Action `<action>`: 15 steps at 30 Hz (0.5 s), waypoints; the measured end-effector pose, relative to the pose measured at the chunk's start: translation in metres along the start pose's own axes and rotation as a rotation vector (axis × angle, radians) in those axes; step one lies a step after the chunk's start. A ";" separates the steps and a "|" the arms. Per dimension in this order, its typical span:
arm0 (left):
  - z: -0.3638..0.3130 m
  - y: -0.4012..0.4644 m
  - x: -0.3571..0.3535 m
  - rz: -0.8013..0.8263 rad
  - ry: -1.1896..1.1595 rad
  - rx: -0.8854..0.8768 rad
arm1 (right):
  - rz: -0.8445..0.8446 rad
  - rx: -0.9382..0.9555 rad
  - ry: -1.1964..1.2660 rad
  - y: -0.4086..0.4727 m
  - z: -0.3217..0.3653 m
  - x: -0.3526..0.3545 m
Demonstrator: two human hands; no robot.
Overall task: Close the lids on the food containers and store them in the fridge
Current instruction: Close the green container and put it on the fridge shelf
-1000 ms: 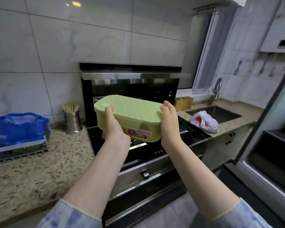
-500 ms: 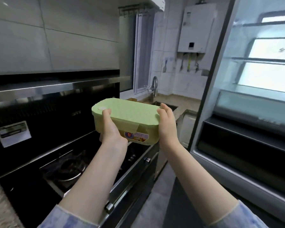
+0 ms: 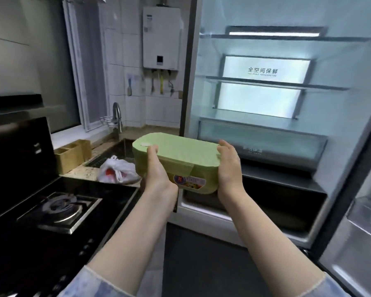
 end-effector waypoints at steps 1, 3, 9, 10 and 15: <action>0.009 0.004 -0.012 0.025 0.012 0.015 | -0.029 0.015 -0.001 0.011 0.004 0.008; 0.032 0.016 -0.042 0.070 0.026 0.048 | -0.094 0.057 -0.003 0.037 0.013 0.026; 0.079 0.046 -0.114 0.204 0.025 0.069 | -0.208 0.080 0.000 0.096 0.039 0.063; 0.086 0.052 -0.123 0.227 0.029 0.066 | -0.217 0.089 0.008 0.103 0.042 0.067; 0.114 0.071 -0.168 0.398 0.068 0.034 | -0.271 0.147 0.024 0.137 0.057 0.087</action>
Point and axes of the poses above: each hand's wrist, its own y-axis towards the middle knuckle, its own x-axis out of the back of the hand, z = x × y, the point moved 1 cm from there along y, towards the middle knuckle, and after that the axes turned 12 degrees about -x, right-handed, at the moved point
